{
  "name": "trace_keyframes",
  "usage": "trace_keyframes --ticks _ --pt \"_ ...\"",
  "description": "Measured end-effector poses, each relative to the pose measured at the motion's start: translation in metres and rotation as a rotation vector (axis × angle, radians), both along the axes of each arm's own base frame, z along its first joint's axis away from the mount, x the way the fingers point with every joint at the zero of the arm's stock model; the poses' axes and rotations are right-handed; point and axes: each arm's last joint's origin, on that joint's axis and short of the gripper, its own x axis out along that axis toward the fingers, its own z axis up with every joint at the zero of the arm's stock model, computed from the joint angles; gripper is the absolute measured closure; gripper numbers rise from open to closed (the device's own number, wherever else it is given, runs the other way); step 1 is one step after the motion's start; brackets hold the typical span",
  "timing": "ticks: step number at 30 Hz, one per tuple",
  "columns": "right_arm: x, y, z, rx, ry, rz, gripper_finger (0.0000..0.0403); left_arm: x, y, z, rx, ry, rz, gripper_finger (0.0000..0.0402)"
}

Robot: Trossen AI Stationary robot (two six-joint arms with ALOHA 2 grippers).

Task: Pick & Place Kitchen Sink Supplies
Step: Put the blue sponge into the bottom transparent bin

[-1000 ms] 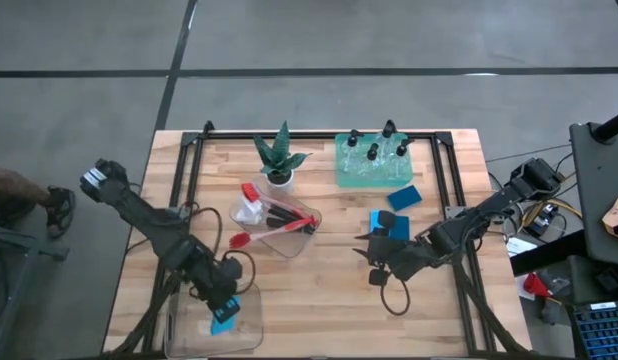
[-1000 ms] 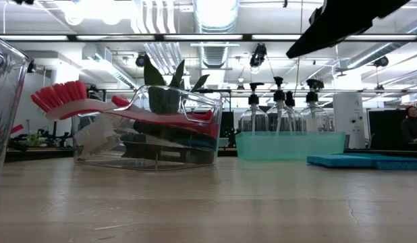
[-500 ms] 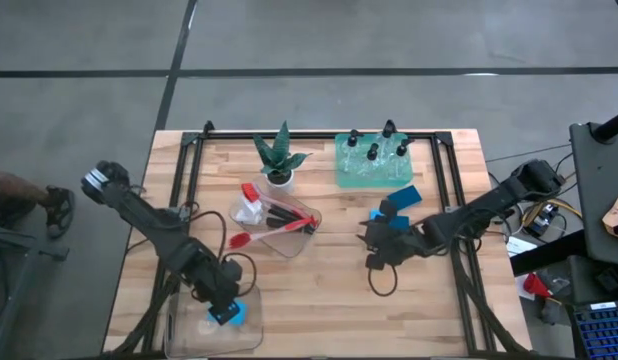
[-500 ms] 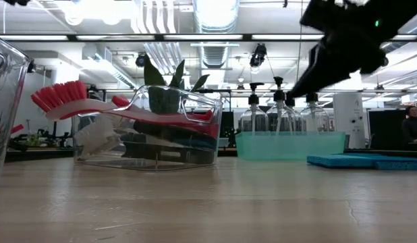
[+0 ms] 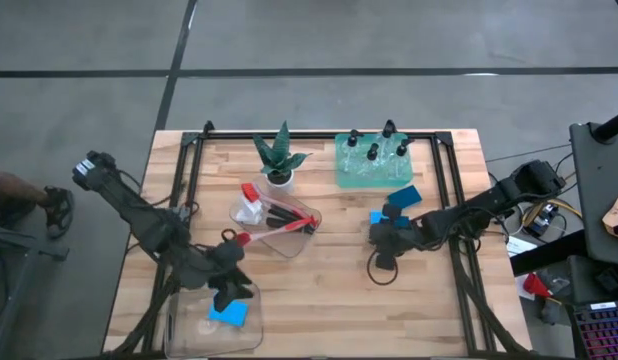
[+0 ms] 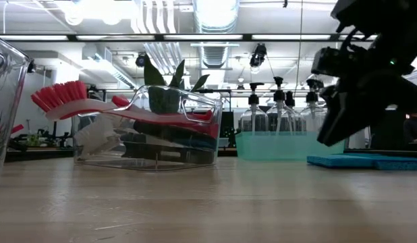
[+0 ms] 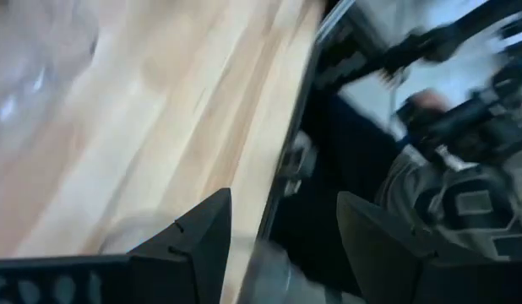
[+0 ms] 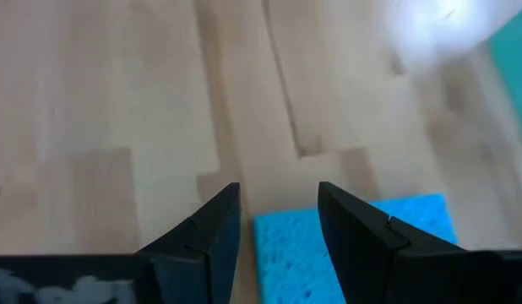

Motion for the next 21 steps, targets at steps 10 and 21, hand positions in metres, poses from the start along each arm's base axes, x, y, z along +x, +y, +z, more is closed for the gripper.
trace_keyframes --ticks 10,21 --pt "-0.011 0.001 -0.013 0.031 0.065 0.037 0.026 0.003 0.001 0.007 0.129 -0.144 -0.001 0.0195" --pt "-0.023 -0.009 -0.029 0.001 0.079 -0.106 0.031 0.004 0.002 0.007 0.152 -0.154 0.016 0.0195"
